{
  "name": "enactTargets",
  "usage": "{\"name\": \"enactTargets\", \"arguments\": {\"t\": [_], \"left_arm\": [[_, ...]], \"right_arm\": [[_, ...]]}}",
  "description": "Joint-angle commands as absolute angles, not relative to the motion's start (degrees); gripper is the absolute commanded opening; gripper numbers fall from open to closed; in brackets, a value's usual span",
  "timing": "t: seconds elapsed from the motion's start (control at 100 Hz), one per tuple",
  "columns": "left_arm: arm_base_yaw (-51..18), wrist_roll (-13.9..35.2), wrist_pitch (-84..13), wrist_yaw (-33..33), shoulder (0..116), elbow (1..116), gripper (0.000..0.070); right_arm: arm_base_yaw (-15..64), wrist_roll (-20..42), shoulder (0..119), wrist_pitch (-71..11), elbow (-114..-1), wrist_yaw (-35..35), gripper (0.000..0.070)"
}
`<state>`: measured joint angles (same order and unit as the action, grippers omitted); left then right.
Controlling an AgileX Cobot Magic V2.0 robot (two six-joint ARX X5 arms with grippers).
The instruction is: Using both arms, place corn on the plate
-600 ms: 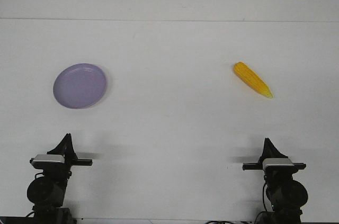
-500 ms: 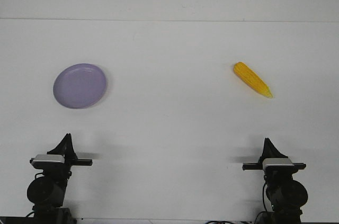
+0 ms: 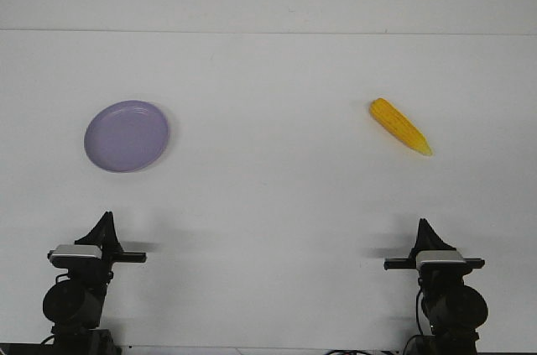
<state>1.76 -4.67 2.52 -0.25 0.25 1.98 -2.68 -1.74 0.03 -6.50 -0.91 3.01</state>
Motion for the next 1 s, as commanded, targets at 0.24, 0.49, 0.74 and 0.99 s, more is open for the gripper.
{"name": "enactTargets", "arguments": {"t": [0.24, 0.49, 0.74, 0.99], "left_arm": [[1.9, 12.9, 4.7, 0.0, 0.2, 1.0, 0.0009], [1.9, 21.3, 4.0, -1.0, 6.9, 14.6, 0.0036], [1.9, 9.9, -13.1, -0.4, 28.7, 38.2, 0.0503], [6.0, 8.8, -13.6, -1.7, 50.0, 46.6, 0.0502]], "right_arm": [[-2.6, -1.5, 0.1, -5.8, -0.7, 3.0, 0.0016], [-2.6, -1.5, 0.1, -5.8, -0.7, 3.0, 0.0016], [-2.6, -1.5, 0.1, -5.8, -0.7, 3.0, 0.0016], [-2.6, -1.5, 0.1, -5.8, -0.7, 3.0, 0.0016]]}}
